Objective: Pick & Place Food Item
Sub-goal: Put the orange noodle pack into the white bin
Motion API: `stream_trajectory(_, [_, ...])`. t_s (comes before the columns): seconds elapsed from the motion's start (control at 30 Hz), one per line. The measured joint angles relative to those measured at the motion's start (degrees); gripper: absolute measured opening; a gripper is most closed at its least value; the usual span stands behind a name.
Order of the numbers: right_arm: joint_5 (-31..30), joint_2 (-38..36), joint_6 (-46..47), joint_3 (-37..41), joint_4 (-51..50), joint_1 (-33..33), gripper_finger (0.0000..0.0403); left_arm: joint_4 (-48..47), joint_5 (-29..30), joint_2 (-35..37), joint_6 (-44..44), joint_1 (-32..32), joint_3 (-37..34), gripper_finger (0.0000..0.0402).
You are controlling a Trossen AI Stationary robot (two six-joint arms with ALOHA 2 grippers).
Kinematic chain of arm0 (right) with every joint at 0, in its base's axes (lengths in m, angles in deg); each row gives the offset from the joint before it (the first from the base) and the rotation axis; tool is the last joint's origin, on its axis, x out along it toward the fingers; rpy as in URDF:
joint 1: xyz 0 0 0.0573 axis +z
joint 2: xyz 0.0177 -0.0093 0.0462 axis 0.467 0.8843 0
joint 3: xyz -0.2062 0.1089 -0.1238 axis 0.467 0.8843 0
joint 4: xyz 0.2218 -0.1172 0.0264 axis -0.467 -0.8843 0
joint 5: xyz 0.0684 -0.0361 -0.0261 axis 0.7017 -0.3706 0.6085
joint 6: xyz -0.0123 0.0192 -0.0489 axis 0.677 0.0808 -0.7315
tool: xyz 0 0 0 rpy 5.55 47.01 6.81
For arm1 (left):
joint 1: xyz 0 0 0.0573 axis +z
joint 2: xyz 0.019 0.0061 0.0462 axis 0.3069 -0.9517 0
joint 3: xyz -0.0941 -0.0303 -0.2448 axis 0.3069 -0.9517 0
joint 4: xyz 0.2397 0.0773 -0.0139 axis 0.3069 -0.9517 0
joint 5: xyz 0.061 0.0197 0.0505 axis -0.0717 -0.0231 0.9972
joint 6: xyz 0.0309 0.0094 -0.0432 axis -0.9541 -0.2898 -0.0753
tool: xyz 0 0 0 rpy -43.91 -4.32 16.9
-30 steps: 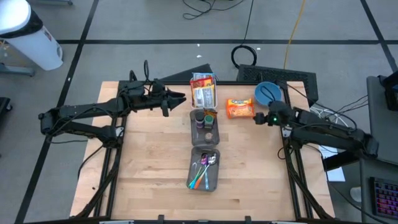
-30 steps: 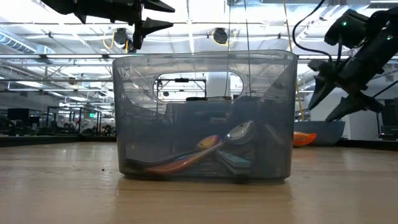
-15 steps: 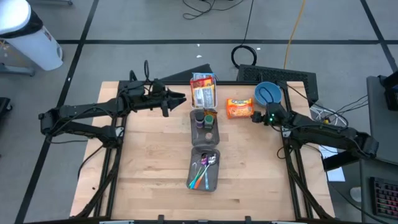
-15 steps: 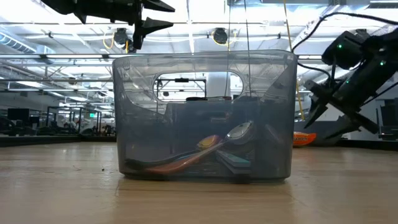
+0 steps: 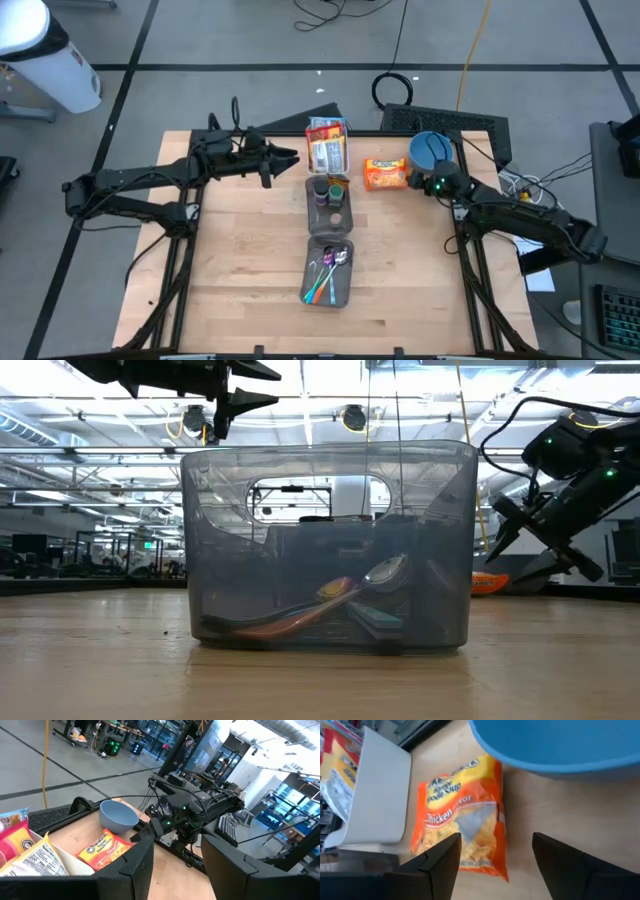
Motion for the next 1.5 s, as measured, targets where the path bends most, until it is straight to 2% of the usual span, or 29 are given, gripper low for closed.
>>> stream_trajectory(0.27, [2.8, 2.5, -1.0, 0.0, 1.1, -0.4, 0.0181, 0.0, 0.1, 0.0, -0.1, 1.2, 0.0, 0.0170])
stream_trajectory(0.7, [4.9, 11.0, -0.5, 0.0, 6.2, -0.4, 0.0131, 0.0, 0.0, 0.0, 0.3, 1.8, 0.0, 0.0170])
stream_trajectory(0.83, [5.1, 12.2, 0.3, 0.0, 6.8, -0.4, 0.0094, 0.0, 0.0, 0.0, 1.2, 1.8, 0.0, 0.0170])
stream_trajectory(1.07, [4.7, 12.2, -1.7, 0.0, 12.1, -0.4, 0.0008, 0.0, 0.0, 0.0, 1.4, 1.8, 0.0, 0.0170])
stream_trajectory(1.17, [5.3, 12.2, -2.3, 0.0, 13.6, -0.3, 0.0007, 0.0, 0.0, 0.0, 1.5, 1.8, 0.0, 0.0170])
stream_trajectory(1.5, [13.4, 11.3, -4.6, -0.1, 20.3, 1.6, 0.0001, 0.0, 0.1, 0.0, 1.6, 1.8, 0.0, 0.0170])
